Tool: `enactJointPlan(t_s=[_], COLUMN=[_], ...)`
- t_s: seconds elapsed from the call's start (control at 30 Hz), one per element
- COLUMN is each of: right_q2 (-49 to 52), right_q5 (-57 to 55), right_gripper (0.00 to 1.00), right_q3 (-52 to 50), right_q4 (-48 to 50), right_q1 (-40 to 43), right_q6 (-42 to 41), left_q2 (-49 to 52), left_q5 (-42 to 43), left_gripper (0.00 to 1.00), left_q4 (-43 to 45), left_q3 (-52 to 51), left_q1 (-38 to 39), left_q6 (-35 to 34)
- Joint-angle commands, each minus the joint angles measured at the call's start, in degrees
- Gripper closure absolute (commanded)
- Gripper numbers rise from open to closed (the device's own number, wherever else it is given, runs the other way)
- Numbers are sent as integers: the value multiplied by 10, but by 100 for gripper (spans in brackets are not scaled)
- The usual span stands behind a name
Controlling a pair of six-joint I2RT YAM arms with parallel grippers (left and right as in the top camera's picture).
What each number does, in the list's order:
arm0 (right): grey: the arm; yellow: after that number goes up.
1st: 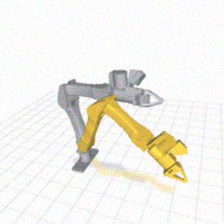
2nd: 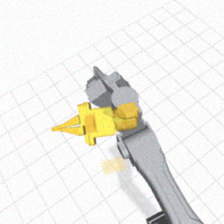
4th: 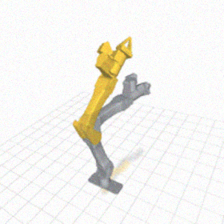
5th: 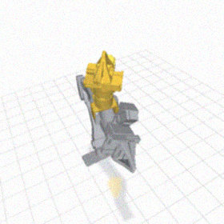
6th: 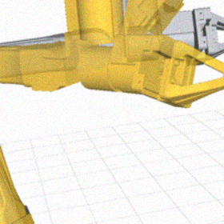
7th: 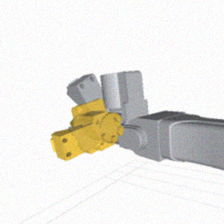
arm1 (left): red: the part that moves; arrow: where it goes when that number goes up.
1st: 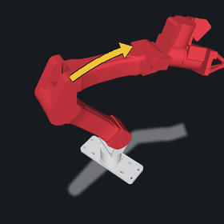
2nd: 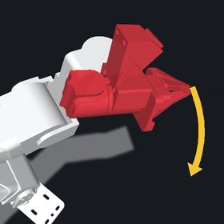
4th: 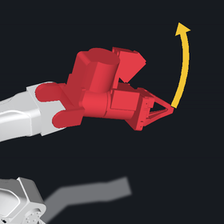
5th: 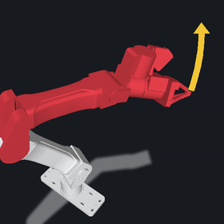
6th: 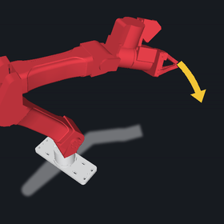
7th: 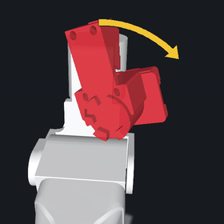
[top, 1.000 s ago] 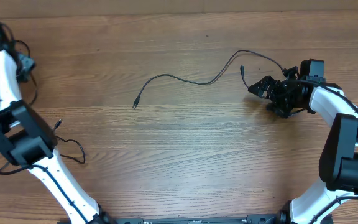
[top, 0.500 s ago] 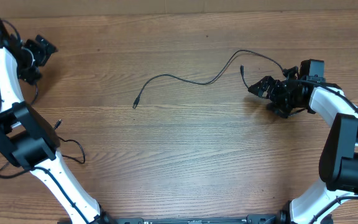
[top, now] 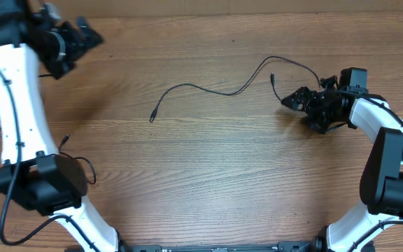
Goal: Untangle cables
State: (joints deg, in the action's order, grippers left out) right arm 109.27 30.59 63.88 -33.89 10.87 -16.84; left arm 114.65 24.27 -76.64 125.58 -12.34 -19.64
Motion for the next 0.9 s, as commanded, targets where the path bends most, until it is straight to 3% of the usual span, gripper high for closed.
enactJointPlan(t_s=[0.0,0.1,0.2,0.4,0.53,0.87], right_q2=[33,-16,-121,-267,-352,-422], right_q5=[-48,-61,-65,-63,-63,-65], right_gripper=[23,22,20,19,19,18], right_q3=[-17,-4,-3,-3,-3,-3], right_q4=[-73,-113,-151,-221,-254,-336], right_q1=[2,7,17,18,17,17], right_q6=[54,82,31,18,16,19], left_q2=[0,0,0,17,49,190], left_q5=[9,9,-4,-150,-189,-217], left_gripper=[1,0,0,0,0,0], left_q4=[-15,-9,28,116,192,375], left_q3=[2,2,2,2,2,2], left_q1=[59,113,199,332,406,474], left_q6=[39,65,153,177,216,262])
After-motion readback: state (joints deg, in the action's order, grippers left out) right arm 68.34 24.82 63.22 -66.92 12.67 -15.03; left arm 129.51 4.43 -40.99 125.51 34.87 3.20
